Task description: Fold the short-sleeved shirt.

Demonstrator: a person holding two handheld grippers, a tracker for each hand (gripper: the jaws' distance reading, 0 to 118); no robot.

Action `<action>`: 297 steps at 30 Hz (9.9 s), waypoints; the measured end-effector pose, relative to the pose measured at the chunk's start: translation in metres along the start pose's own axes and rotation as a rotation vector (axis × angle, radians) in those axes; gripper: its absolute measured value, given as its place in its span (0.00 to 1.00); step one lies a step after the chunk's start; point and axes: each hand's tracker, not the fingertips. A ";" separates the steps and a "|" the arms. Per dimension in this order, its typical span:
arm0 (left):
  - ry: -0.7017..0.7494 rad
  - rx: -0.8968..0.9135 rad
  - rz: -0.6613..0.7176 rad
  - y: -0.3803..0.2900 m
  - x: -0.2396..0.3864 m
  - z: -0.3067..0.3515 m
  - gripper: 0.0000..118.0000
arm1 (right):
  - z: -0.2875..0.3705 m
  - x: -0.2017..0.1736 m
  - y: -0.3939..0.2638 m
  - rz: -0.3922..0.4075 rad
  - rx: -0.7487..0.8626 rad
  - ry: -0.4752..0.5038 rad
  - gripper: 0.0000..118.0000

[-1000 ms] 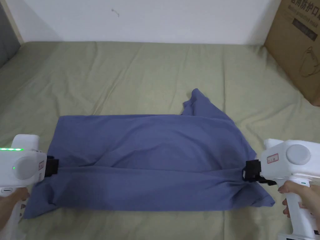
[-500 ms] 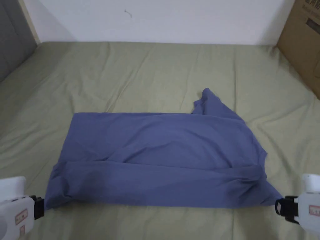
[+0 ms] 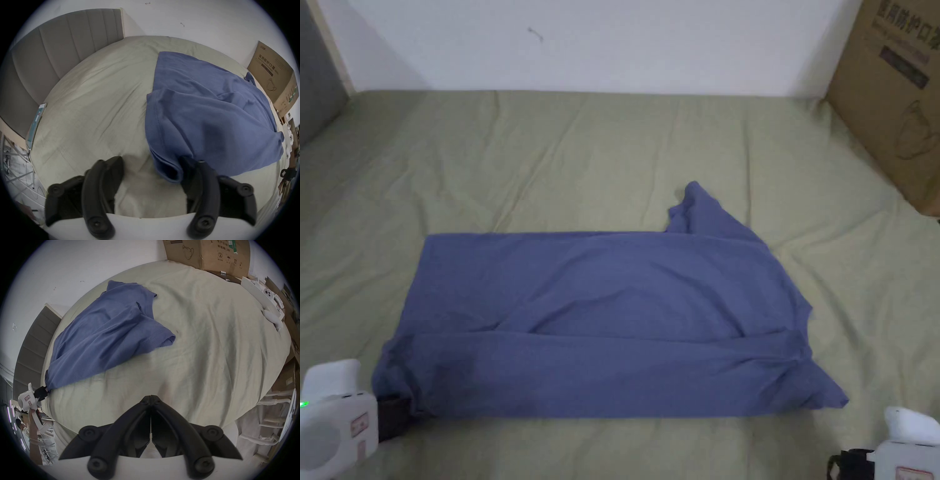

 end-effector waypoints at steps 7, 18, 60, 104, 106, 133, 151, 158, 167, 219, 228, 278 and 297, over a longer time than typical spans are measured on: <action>-0.005 0.009 -0.035 0.007 -0.010 0.010 0.03 | -0.006 0.007 0.029 0.005 0.067 -0.015 0.61; 0.024 0.021 -0.152 0.015 0.001 0.023 0.03 | -0.077 0.003 0.092 0.068 0.041 -0.095 0.39; -0.110 0.072 -0.161 -0.011 0.048 0.078 0.00 | 0.026 -0.016 0.028 0.045 0.114 0.049 0.03; -0.041 -0.039 -0.091 0.176 0.054 -0.083 0.90 | -0.128 -0.050 0.272 0.217 0.006 -0.124 0.00; -0.030 -0.027 -0.027 0.194 0.045 -0.097 0.90 | -0.129 -0.050 0.272 0.221 0.006 -0.128 0.00; -0.055 0.066 -0.141 0.175 0.034 0.008 0.02 | -0.009 -0.049 0.231 0.321 0.064 -0.044 0.00; 0.006 -0.021 -0.186 -0.029 -0.023 0.084 0.06 | 0.032 0.026 -0.001 0.275 -0.127 0.001 0.00; -0.006 0.012 -0.108 -0.028 -0.032 0.086 0.88 | 0.046 0.009 -0.012 0.354 -0.046 -0.055 0.67; -0.227 0.081 0.038 -0.013 -0.013 0.102 0.03 | 0.063 -0.059 -0.002 0.322 0.191 0.067 0.01; -0.690 -0.122 -0.122 -0.023 0.234 0.092 0.27 | 0.045 0.032 -0.043 -0.080 0.113 0.169 0.00; -0.749 -0.170 -0.121 -0.031 0.249 0.074 0.74 | 0.051 0.057 -0.049 -0.131 0.118 0.145 0.00; -0.965 -0.283 0.304 -0.044 0.065 -0.016 1.00 | 0.053 -0.016 -0.038 0.017 0.103 0.149 0.00; -1.003 -0.365 0.283 -0.016 0.045 -0.028 0.07 | 0.045 -0.050 -0.036 0.090 0.063 0.142 0.00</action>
